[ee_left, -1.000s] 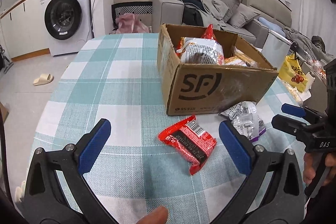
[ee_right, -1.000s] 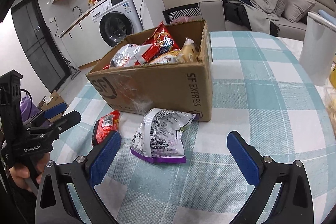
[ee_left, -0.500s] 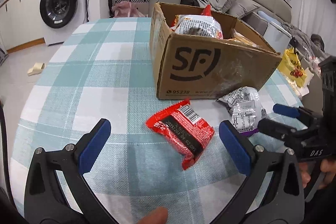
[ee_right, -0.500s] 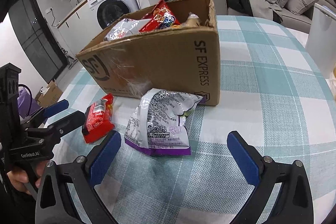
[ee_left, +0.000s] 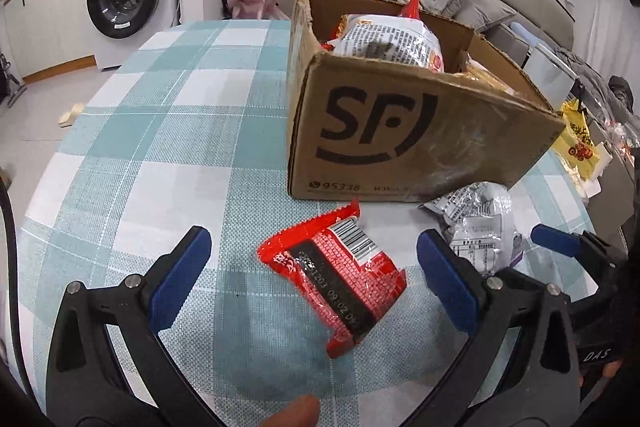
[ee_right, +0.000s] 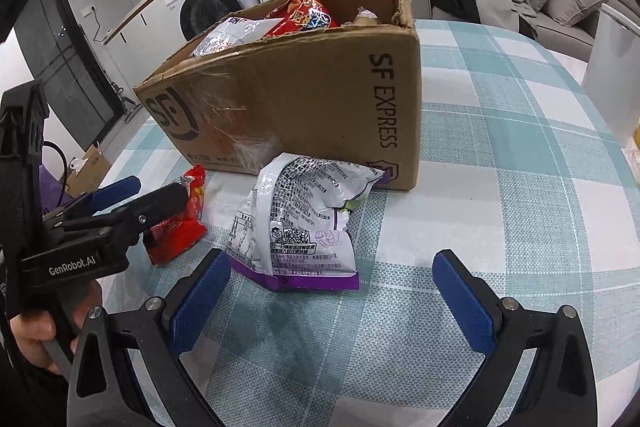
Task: Organize snacks
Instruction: 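Grasp the red-black packet with the left tool while the right grasps the white-purple bag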
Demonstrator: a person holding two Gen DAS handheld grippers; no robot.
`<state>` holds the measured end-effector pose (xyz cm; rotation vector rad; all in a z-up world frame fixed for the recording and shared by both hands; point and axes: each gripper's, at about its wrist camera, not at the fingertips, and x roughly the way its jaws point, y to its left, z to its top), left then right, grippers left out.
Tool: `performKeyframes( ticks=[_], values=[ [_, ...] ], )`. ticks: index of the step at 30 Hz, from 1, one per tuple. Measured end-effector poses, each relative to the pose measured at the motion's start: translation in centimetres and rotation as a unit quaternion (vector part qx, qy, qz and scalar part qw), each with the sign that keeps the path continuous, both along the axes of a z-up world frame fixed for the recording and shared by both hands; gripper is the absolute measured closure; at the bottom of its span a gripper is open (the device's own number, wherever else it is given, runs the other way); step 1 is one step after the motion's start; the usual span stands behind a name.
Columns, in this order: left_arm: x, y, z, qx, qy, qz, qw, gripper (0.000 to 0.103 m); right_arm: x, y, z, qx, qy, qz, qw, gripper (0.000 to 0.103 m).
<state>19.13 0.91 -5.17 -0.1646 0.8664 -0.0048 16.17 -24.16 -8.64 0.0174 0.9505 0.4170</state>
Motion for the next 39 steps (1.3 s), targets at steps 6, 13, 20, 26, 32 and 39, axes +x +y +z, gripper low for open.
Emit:
performKeyframes(
  ticks=[6,13,20,26,32,39],
  values=[
    [0.5,0.0,-0.8,0.014,0.021,-0.004,0.9997,0.0,0.2,-0.1,0.1,0.003,0.001,-0.001,1.0,0.0],
    [0.9,0.3,-1.8,0.026,0.045,-0.013,0.9986,0.0,1.3,0.6,0.1,0.022,0.008,-0.007,1.0,0.0],
    [-0.1,1.8,-2.6,0.037,0.052,-0.015,0.9978,0.0,2.1,1.9,-0.2,0.023,0.016,-0.005,1.0,0.003],
    [-0.3,3.4,-3.0,0.031,0.047,-0.013,0.9983,0.0,2.1,2.9,0.0,0.02,0.015,0.001,1.0,0.017],
    [-0.8,3.4,-3.1,0.032,0.043,-0.015,0.9985,0.0,1.5,4.3,-0.2,-0.004,-0.005,0.015,1.0,0.031],
    [-1.2,2.7,-3.0,0.039,0.044,-0.02,0.998,0.0,-0.2,1.6,0.5,0.043,-0.006,0.009,0.999,0.055]
  ],
)
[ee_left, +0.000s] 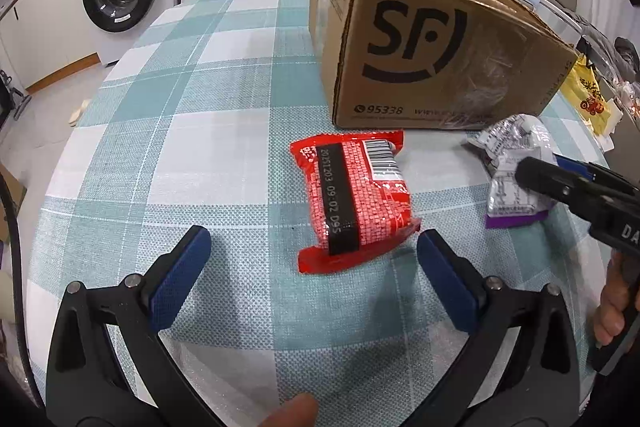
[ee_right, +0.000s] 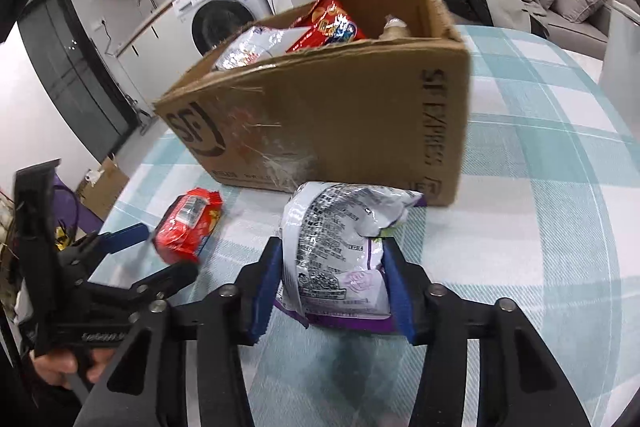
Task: Organize snacks
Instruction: 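Grasp the red-black packet with the left tool while the right grasps the white-purple bag, then lift both bags over the cardboard box and open both tools to drop them in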
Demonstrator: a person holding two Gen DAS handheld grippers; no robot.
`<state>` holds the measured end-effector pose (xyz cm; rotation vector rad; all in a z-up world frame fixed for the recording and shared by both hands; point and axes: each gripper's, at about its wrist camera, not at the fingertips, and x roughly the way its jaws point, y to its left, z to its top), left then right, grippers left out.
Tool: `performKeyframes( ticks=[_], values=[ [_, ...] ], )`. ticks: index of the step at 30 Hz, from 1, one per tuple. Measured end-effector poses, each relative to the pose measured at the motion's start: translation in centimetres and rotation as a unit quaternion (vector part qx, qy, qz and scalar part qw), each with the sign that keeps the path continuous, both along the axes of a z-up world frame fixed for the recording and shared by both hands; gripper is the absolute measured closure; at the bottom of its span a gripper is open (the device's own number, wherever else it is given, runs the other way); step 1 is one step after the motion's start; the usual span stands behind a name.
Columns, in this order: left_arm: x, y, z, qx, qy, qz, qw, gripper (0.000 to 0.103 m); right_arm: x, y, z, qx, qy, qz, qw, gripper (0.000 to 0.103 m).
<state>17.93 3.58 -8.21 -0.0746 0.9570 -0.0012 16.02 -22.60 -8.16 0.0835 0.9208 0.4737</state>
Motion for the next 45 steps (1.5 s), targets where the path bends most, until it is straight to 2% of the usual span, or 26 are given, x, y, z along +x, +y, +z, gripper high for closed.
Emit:
performKeyframes(
  ticks=[8,14,16,17,18,20,21,26,35,45],
  values=[
    [-0.7,-0.4,1.1,-0.033,-0.021,-0.005,0.9992,0.0,-2.1,-2.3,1.3,0.016,-0.016,0.002,1.0,0.055],
    [-0.1,-0.7,0.9,-0.029,-0.017,-0.004,0.9994,0.003,-1.9,-2.6,1.0,0.024,-0.012,0.0,1.0,0.055],
    [0.0,-0.7,0.8,-0.032,-0.014,-0.008,0.9994,0.02,-1.9,-2.7,1.0,0.026,-0.011,0.0,1.0,0.055],
    [0.0,-0.7,0.8,-0.03,-0.017,-0.007,0.9994,0.023,-1.9,-2.8,1.0,0.028,-0.011,0.001,1.0,0.055],
    [-0.1,-0.7,0.9,-0.032,-0.021,-0.013,0.9992,0.032,-1.9,-2.8,1.0,0.029,-0.011,0.002,1.0,0.055],
    [-0.3,-0.7,1.0,-0.039,-0.024,-0.024,0.9986,0.049,-1.9,-2.8,1.0,0.029,-0.011,0.002,1.0,0.055],
    [-0.4,-0.8,1.1,-0.043,-0.027,-0.028,0.9983,0.063,-1.9,-2.8,1.0,0.029,-0.011,0.003,1.0,0.055],
    [-1.2,-0.4,1.5,-0.062,-0.042,-0.033,0.9966,0.063,-1.9,-2.9,1.1,0.031,-0.014,0.002,0.999,0.055],
    [-2.1,-0.5,3.0,-0.064,-0.063,-0.035,0.9954,0.063,-2.5,-2.8,1.6,0.033,-0.024,0.005,0.999,0.055],
    [-3.8,-0.9,6.1,-0.058,-0.102,-0.043,0.9921,0.063,-3.4,-3.1,3.8,0.042,-0.055,0.004,0.998,0.055]
  ],
)
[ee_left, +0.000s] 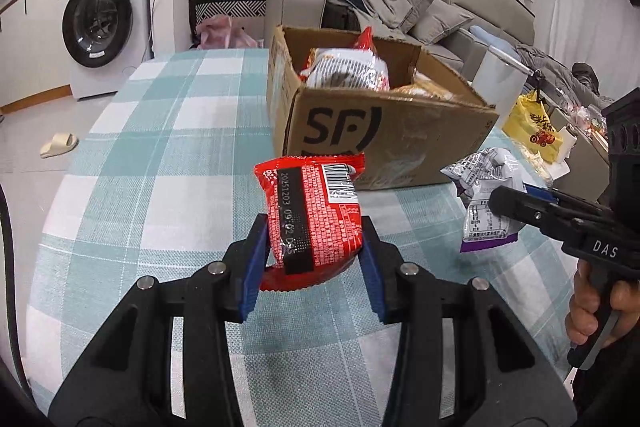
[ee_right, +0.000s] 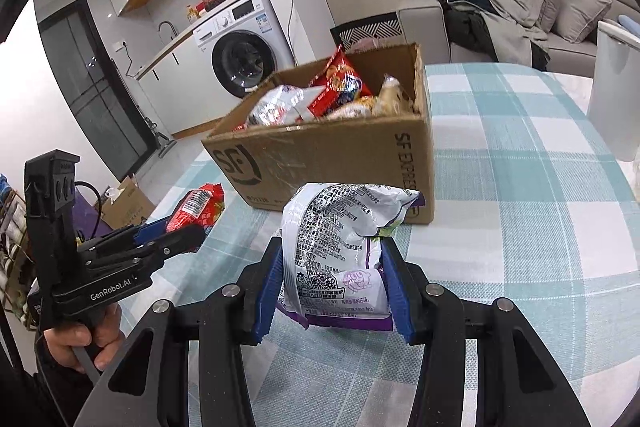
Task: Organize snacks
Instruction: 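Lift both bags over the cardboard box and open both tools to drop them in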
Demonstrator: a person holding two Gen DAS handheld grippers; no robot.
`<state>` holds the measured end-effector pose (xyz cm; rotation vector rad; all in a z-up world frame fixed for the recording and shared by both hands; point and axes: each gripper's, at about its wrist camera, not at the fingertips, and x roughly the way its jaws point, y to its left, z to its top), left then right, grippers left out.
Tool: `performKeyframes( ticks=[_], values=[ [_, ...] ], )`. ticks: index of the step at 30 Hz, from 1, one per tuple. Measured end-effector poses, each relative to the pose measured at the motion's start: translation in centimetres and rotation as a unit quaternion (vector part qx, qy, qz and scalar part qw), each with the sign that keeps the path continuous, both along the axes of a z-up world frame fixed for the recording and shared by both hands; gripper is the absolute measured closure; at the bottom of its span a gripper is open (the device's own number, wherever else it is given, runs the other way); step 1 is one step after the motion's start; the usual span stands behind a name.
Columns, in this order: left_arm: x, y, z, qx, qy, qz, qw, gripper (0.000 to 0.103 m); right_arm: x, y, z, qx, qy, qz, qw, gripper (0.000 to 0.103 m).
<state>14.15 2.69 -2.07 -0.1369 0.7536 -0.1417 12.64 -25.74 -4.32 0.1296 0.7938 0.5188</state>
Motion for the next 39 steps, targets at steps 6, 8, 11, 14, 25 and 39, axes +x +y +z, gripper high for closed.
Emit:
performKeyframes(
  ticks=[6,8,11,14,25,39],
  values=[
    [-1.0,-0.6,1.8,0.011,-0.021,-0.003,0.9997,0.063,-0.6,0.1,1.5,0.004,-0.019,0.002,1.0,0.055],
    [-1.1,-1.0,2.2,0.016,-0.026,-0.005,0.9995,0.063,-0.8,0.0,2.1,0.009,-0.023,0.003,1.0,0.055],
    [-1.4,-1.2,2.8,0.023,-0.035,-0.005,0.9991,0.063,-1.2,-0.2,3.1,0.012,-0.036,0.003,0.999,0.055],
    [-1.6,-1.3,3.6,0.022,-0.043,-0.003,0.9988,0.063,-1.5,-0.3,4.1,0.017,-0.046,0.002,0.999,0.055],
    [-1.3,-2.3,6.9,0.03,-0.078,-0.004,0.9965,0.063,-1.1,-0.7,6.8,0.033,-0.074,-0.018,0.997,0.055],
    [1.7,-3.8,9.7,0.036,-0.102,-0.01,0.9941,0.063,1.0,-1.3,9.2,0.05,-0.086,-0.043,0.994,0.055]
  ],
)
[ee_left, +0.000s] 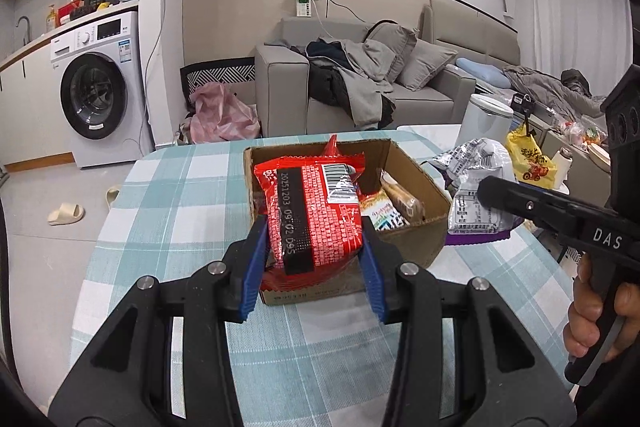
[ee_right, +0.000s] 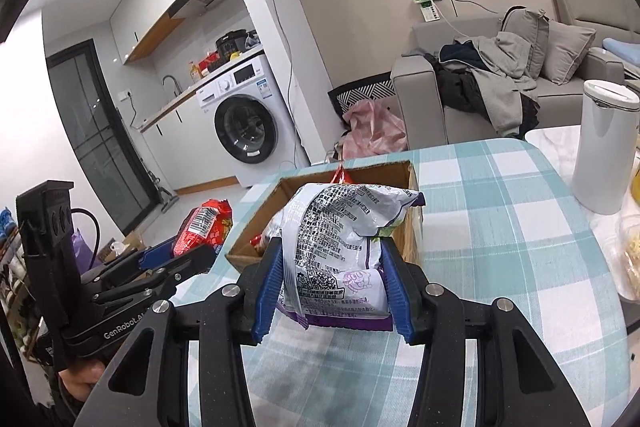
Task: Organize snacks
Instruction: 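Lift both bags over the cardboard box and open both tools to drop them in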
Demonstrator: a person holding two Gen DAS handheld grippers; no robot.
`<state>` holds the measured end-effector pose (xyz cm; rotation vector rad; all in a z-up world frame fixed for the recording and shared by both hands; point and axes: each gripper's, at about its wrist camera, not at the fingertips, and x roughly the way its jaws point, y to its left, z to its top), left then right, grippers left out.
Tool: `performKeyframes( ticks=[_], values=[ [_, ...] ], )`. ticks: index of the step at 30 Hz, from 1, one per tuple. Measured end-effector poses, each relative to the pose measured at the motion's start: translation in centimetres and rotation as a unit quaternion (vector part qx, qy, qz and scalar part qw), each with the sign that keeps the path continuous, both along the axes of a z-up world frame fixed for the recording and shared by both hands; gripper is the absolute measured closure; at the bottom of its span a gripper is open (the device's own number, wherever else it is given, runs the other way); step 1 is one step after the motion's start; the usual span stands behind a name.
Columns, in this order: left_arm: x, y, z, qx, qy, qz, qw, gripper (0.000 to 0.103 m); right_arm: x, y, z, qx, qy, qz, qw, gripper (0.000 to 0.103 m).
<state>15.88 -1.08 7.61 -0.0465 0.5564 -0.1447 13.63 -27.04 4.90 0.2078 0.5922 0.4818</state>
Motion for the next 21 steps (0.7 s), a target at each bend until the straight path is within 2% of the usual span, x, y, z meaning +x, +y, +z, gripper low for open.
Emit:
performKeyframes(
  ticks=[11,21],
  values=[
    [2.9,1.0,0.4,-0.007,-0.002,0.012,0.9999,0.063,1.8,-0.1,0.6,0.012,-0.009,-0.009,1.0,0.055],
    [6.2,0.8,-0.4,-0.013,-0.003,0.012,0.9998,0.063,4.1,0.5,0.2,0.009,0.001,-0.028,1.0,0.055]
  ],
)
